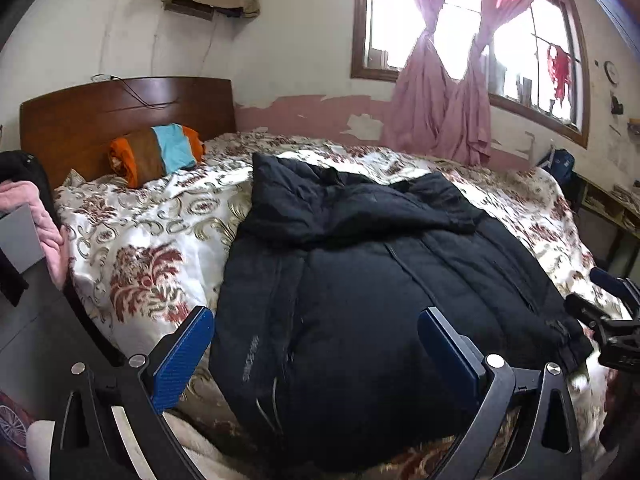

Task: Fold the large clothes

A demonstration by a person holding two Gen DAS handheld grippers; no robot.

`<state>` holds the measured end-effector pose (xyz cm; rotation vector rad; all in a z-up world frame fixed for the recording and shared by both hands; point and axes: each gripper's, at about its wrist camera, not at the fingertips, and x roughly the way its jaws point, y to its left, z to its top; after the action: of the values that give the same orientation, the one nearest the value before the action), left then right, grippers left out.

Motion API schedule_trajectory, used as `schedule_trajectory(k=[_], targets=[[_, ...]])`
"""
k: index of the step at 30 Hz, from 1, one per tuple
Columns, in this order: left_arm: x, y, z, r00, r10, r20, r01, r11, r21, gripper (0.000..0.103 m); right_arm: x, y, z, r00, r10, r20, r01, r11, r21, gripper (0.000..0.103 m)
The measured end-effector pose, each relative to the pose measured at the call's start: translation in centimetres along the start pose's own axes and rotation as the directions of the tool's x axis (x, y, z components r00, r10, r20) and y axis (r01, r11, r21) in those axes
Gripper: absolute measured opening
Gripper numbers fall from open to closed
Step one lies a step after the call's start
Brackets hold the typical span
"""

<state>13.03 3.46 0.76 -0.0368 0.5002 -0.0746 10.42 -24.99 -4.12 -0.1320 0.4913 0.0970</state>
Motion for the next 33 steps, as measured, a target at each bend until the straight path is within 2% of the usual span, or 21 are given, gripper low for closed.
schedule_trajectory(k=[7, 14, 19, 22, 29, 33], targets=[[0.2, -1.7, -3.2, 0.998, -0.035, -0.058, 0.043, 0.990, 0.134, 0.103, 0.3, 0.4, -4.0, 0.988, -0.042, -0.145, 0.019, 0.987, -0.161, 0.098], [0.6, -3.9, -5.0, 0.989, -0.048, -0.140, 0.080, 0.970, 0.231, 0.103, 1.2, 1.5, -6.2, 0.970, -0.101, -0.222, 0.038, 0.962, -0.271, 0.098], [1.5, -5.2, -6.1, 0.976, -0.017, -0.216, 0.084, 0.949, 0.304, 0.103, 2.0, 1.7, -6.4, 0.970, -0.128, -0.208, 0.072, 0.964, -0.256, 0.101], [1.6, -5.6, -6.4, 0.973, -0.004, -0.230, 0.081, 0.941, 0.327, 0.103, 2.5, 1.9, -6.3, 0.973, -0.125, -0.192, 0.080, 0.971, -0.225, 0.101], [1.5, -5.4, -6.4, 0.970, -0.029, -0.242, 0.111, 0.938, 0.329, 0.103, 1.6, 2.5, -4.7, 0.989, -0.119, -0.083, 0.100, 0.975, -0.198, 0.101], [1.3, -5.3, -6.4, 0.969, -0.063, -0.238, 0.141, 0.935, 0.325, 0.103, 1.0, 1.8, -2.5, 0.996, -0.077, -0.049, 0.068, 0.985, -0.159, 0.101]])
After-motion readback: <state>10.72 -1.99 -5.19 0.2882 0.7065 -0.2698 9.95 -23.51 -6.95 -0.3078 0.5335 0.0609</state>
